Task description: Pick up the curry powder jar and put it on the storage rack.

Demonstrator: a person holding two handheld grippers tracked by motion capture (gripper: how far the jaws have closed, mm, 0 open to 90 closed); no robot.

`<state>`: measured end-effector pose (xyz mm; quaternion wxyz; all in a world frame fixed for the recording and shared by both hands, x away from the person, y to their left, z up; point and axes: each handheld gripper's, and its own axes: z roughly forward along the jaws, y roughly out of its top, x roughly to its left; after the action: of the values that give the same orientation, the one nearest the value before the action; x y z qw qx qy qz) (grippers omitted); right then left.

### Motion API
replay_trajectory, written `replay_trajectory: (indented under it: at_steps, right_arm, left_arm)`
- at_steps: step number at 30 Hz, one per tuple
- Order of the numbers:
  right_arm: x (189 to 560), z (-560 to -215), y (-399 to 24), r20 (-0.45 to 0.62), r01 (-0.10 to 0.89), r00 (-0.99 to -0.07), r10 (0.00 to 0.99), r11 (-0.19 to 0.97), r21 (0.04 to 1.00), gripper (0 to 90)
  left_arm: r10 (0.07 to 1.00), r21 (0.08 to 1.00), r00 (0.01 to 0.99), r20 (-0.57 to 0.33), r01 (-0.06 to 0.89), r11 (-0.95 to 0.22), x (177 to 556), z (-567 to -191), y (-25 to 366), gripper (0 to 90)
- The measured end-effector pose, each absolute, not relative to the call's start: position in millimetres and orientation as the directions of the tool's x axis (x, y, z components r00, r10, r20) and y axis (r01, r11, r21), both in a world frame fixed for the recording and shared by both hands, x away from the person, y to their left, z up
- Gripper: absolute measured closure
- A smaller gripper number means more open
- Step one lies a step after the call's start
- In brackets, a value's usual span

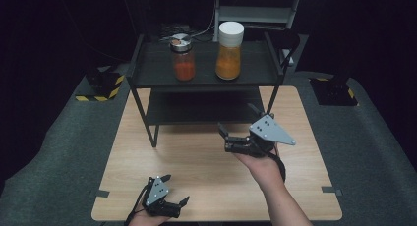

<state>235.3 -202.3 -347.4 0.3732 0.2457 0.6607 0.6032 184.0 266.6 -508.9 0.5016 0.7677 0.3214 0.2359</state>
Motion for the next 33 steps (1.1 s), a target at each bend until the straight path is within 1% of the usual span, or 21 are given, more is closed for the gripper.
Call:
replay_trajectory:
  at_steps: [13, 14, 16, 18, 22, 24, 33]
  right_arm:
    - [223, -389, -215, -0.207, -0.048, -0.615, 0.760, 0.226, 0.973, 0.0]
    - [221, -400, -217, -0.211, -0.034, -0.614, 0.761, 0.242, 0.970, 0.0]
    - [220, -404, -218, -0.210, -0.024, -0.614, 0.761, 0.248, 0.968, 0.0]
    - [218, -420, -223, -0.199, 0.018, -0.617, 0.762, 0.266, 0.964, 0.0]
    - [215, -440, -228, -0.206, 0.053, -0.612, 0.763, 0.300, 0.952, 0.0]
    - [214, -450, -233, -0.194, 0.080, -0.612, 0.767, 0.304, 0.949, 0.0]
    - [210, -478, -245, -0.191, 0.133, -0.590, 0.785, 0.328, 0.935, 0.0]
  left_arm:
    - [0.723, 0.919, 0.688, 0.063, 0.243, -0.311, 185, -508, 263, 0.5]
    - [0.721, 0.919, 0.690, 0.063, 0.242, -0.311, 185, -508, 263, 0.5]
    - [0.719, 0.919, 0.691, 0.065, 0.240, -0.314, 185, -508, 263, 0.5]
    - [0.716, 0.919, 0.694, 0.068, 0.236, -0.316, 185, -508, 263, 0.5]
    - [0.715, 0.919, 0.696, 0.070, 0.233, -0.317, 185, -508, 263, 0.5]
    - [0.714, 0.919, 0.697, 0.071, 0.233, -0.319, 185, -508, 263, 0.5]
    - [0.716, 0.919, 0.693, 0.085, 0.224, -0.326, 183, -508, 261, 0.5]
